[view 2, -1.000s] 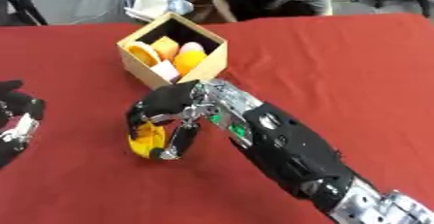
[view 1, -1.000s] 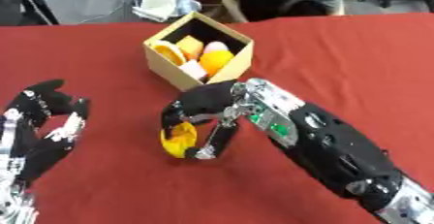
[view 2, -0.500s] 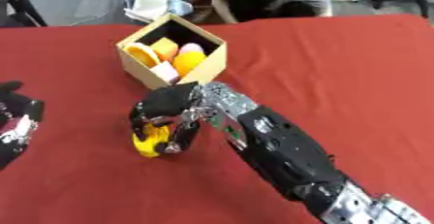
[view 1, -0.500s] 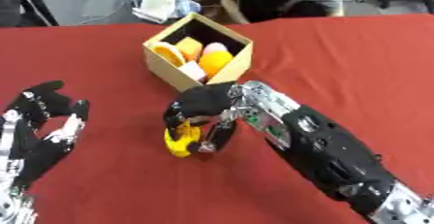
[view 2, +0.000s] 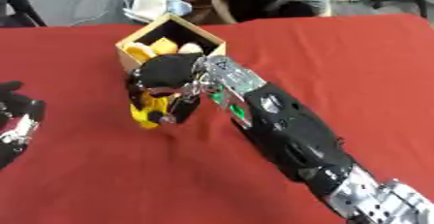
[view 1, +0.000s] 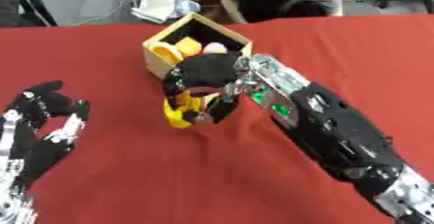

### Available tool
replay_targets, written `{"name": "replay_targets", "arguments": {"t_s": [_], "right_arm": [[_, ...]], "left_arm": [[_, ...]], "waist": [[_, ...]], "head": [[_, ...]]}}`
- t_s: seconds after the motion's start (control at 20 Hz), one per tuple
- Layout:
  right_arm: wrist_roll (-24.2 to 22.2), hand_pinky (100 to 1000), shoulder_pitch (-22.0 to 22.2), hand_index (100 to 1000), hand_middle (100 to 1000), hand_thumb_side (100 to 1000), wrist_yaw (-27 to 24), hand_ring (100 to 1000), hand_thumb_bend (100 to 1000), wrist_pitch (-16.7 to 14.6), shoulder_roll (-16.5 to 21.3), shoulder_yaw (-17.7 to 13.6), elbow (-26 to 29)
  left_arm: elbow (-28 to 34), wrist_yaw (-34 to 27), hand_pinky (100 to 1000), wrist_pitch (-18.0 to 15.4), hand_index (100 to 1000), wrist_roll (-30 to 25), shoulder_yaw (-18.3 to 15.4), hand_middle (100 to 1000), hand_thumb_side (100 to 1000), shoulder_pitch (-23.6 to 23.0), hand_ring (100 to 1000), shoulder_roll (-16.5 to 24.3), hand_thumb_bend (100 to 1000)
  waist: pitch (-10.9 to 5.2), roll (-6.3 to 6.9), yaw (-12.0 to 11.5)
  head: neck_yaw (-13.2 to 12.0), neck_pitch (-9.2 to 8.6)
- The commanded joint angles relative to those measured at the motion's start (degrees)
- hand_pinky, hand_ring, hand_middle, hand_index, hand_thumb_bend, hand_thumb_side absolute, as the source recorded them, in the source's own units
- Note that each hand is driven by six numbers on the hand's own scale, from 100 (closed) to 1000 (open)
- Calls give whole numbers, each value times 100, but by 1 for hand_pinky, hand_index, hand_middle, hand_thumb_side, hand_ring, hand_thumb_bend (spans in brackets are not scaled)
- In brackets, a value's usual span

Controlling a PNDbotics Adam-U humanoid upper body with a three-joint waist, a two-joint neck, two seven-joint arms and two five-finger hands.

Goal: Pick up objects on the table and place them in the box.

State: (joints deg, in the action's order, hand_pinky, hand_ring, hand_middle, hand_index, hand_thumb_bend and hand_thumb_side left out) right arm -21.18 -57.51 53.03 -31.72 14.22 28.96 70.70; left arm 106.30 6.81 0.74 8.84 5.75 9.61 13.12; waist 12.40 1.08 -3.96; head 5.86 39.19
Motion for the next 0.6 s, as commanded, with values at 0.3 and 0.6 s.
{"name": "replay_targets", "arguments": {"t_s": [0.3, 0.6], "right_arm": [[487, 759, -467, 446, 642, 100, 347, 660, 158, 349, 458, -584, -401], [1086, 763, -628, 744, 707, 100, 960, 691, 253, 963, 359, -1583, -1400]], "left_arm": [[128, -7, 661, -1, 763, -2, -11, 536, 351, 47, 554, 44, 438], [128, -28, 661, 0, 763, -58, 39, 535, 351, 75, 553, 24, 440]], "waist": [[-90, 31, -89], [-70, 27, -262]], "head": [[20, -97], [119, -132]]}}
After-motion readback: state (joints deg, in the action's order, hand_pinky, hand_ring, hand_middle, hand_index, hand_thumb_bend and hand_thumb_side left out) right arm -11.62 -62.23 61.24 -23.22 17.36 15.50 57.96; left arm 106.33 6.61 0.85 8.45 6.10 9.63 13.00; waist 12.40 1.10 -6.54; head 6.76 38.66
